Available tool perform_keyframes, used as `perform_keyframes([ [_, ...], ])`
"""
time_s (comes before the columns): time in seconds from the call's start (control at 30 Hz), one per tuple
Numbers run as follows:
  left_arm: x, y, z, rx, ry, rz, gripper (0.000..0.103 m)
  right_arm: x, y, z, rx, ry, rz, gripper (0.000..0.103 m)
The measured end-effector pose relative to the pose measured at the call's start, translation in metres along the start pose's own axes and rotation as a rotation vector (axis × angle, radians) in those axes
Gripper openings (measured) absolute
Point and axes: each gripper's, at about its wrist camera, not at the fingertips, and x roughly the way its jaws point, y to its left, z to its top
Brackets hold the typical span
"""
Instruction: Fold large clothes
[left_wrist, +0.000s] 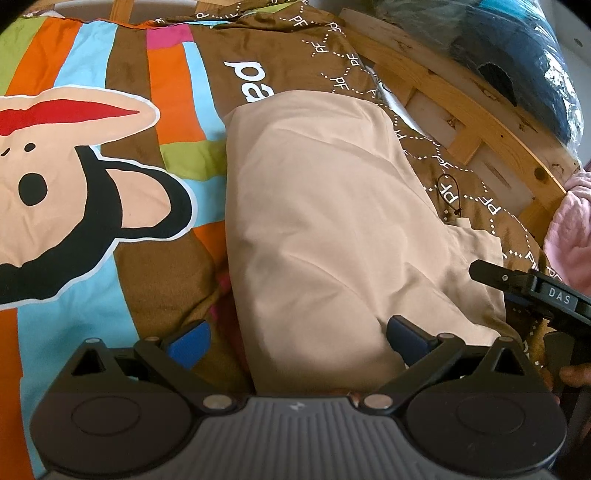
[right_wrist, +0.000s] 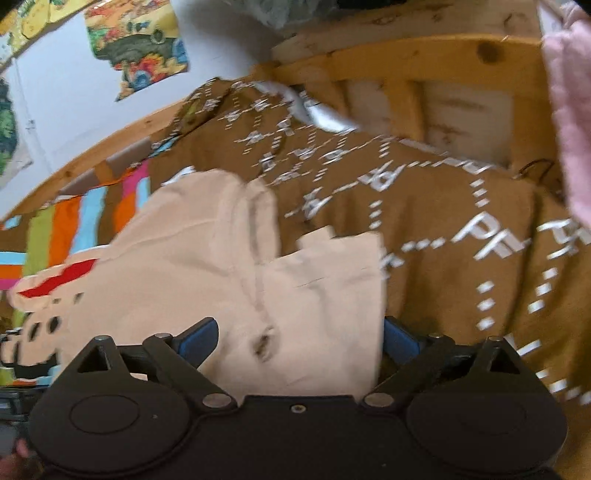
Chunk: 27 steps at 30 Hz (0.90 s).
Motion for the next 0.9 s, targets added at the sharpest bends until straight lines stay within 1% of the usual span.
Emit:
perform_keyframes([
  [0.2,0.000,0.000,0.000,0.002,-0.002,0.001,0.103,0.007,0.000,-0.001,0.001,0.011,-0.014,0.094],
  [0.27,0.000,0.000,0.000,0.002,-0.003,0.001,0.103,0.015,0.003,-0.003,-0.028,0.036,-0.037,0.096],
  [0.33,-0.001,0.000,0.000,0.002,-0.003,0.001,0.103,0.023,0.007,-0.006,-0.061,0.062,-0.040,0.101],
  [0.4,-0.001,0.000,0.000,0.004,-0.003,0.002,0.103,0.028,0.014,-0.010,-0.090,0.077,-0.043,0.102],
  [0.43,-0.001,0.000,-0.001,0.004,-0.003,0.002,0.103,0.030,0.017,-0.012,-0.104,0.075,-0.050,0.101],
  [0.47,-0.001,0.000,-0.001,0.005,-0.004,0.003,0.103,0.030,0.018,-0.013,-0.110,0.072,-0.050,0.099],
  [0.5,-0.001,0.000,-0.001,0.007,-0.005,0.003,0.103,0.030,0.016,-0.012,-0.105,0.071,-0.045,0.092],
  [0.53,-0.001,-0.001,-0.001,0.009,-0.005,0.003,0.103,0.028,0.014,-0.011,-0.084,0.065,-0.042,0.081],
  [0.57,-0.001,-0.001,-0.001,0.010,-0.006,0.004,0.103,0.025,0.010,-0.010,-0.059,0.056,-0.039,0.075],
  [0.63,0.000,-0.001,-0.001,0.012,-0.006,0.003,0.103,0.019,0.004,-0.008,0.005,0.047,-0.001,0.050],
  [0.67,0.000,-0.001,-0.001,0.011,-0.006,0.004,0.103,0.017,0.003,-0.008,0.016,0.043,0.019,0.047],
  [0.7,0.000,-0.001,-0.001,0.011,-0.005,0.004,0.103,0.016,0.005,-0.008,0.005,0.043,0.020,0.046],
  [0.8,0.000,-0.001,0.000,0.015,-0.005,0.003,0.103,0.018,0.012,-0.008,-0.039,0.045,0.002,0.046],
  [0.87,0.000,-0.002,0.002,0.031,-0.009,-0.002,0.103,0.020,0.008,-0.008,-0.013,0.051,0.006,0.055],
  [0.9,-0.001,-0.003,0.005,0.055,-0.015,-0.010,0.102,0.021,0.006,-0.009,0.002,0.055,0.010,0.058],
])
